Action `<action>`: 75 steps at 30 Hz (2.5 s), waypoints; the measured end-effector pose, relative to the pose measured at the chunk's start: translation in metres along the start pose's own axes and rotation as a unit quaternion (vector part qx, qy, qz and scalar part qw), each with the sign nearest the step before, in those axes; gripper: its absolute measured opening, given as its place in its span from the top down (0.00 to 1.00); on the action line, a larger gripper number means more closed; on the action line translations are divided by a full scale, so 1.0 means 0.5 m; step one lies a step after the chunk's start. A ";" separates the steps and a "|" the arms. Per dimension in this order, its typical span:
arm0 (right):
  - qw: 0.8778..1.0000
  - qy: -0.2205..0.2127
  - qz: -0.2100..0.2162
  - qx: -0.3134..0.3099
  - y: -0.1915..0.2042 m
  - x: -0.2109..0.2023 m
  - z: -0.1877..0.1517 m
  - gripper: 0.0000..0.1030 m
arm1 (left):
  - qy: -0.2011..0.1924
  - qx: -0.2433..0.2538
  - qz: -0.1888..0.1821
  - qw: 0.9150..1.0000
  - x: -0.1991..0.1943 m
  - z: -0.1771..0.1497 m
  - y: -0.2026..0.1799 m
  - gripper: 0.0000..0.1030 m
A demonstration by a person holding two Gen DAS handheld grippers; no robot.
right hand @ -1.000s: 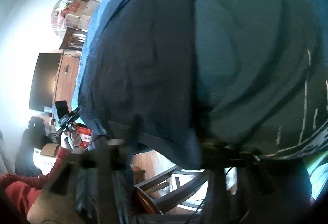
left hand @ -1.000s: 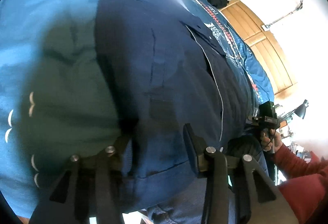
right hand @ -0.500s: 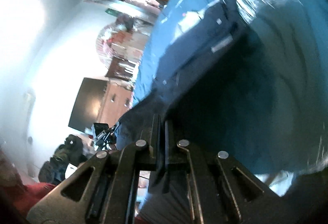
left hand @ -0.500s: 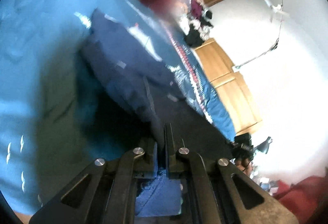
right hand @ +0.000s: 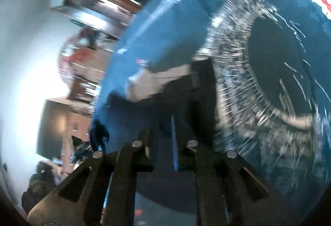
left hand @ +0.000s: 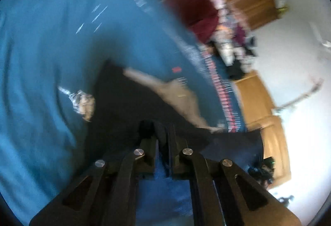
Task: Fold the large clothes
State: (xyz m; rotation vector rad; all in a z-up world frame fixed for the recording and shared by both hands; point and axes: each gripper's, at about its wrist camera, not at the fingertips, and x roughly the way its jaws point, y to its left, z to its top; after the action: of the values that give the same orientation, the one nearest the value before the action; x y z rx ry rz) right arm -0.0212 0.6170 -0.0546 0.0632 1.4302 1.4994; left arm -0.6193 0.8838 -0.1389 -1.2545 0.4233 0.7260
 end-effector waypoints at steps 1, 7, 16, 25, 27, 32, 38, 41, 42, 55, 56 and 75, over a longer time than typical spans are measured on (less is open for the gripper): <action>1.000 0.002 -0.013 0.003 -0.023 0.020 0.005 0.84 | 0.011 -0.012 0.014 1.000 0.027 0.001 0.022 0.88; 0.999 0.012 -0.036 -0.002 -0.075 0.069 -0.014 0.70 | -0.007 -0.014 0.017 1.000 0.027 -0.005 0.052 0.78; 0.986 0.054 -0.009 -0.157 0.170 0.197 -0.055 0.70 | -0.089 0.039 0.066 0.993 -0.121 -0.031 0.052 0.62; 0.949 0.173 0.077 -0.253 0.530 0.556 -0.155 0.69 | -0.062 0.010 0.046 0.997 -0.146 -0.142 0.137 0.62; 0.943 0.188 0.090 -0.260 0.580 0.627 -0.171 0.68 | -0.065 0.003 0.031 0.997 -0.159 -0.170 0.142 0.62; 0.936 0.235 0.048 -0.257 0.623 0.811 -0.195 0.64 | -0.057 0.019 0.037 0.997 -0.194 -0.244 0.122 0.62; 0.948 0.217 0.018 -0.234 0.581 0.783 -0.203 0.75 | -0.052 0.019 0.032 0.998 -0.223 -0.277 0.111 0.59; 0.963 0.120 0.070 -0.231 0.526 0.553 -0.215 0.69 | -0.045 0.046 -0.011 0.998 -0.221 -0.288 0.076 0.59; 0.968 0.082 0.062 -0.231 0.484 0.469 -0.223 0.65 | -0.040 0.049 -0.023 0.998 -0.217 -0.294 0.072 0.56; 0.984 -0.035 -0.160 -0.068 -0.004 0.032 -0.359 0.73 | -0.032 0.033 -0.010 0.999 -0.127 -0.322 0.064 0.53; 0.984 -0.038 -0.159 -0.074 0.010 0.025 -0.365 0.61 | -0.041 0.030 -0.007 0.999 -0.130 -0.324 0.064 0.53; 0.983 -0.006 -0.044 -0.178 0.267 0.145 -0.332 0.41 | -0.152 -0.057 0.073 0.984 -0.044 -0.234 0.086 0.62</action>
State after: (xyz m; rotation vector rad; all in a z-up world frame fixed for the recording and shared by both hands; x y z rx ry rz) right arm -0.2425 0.5767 -0.0425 -0.2074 1.1223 1.6548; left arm -0.6541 0.7720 -0.1872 -1.2025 0.2271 1.0615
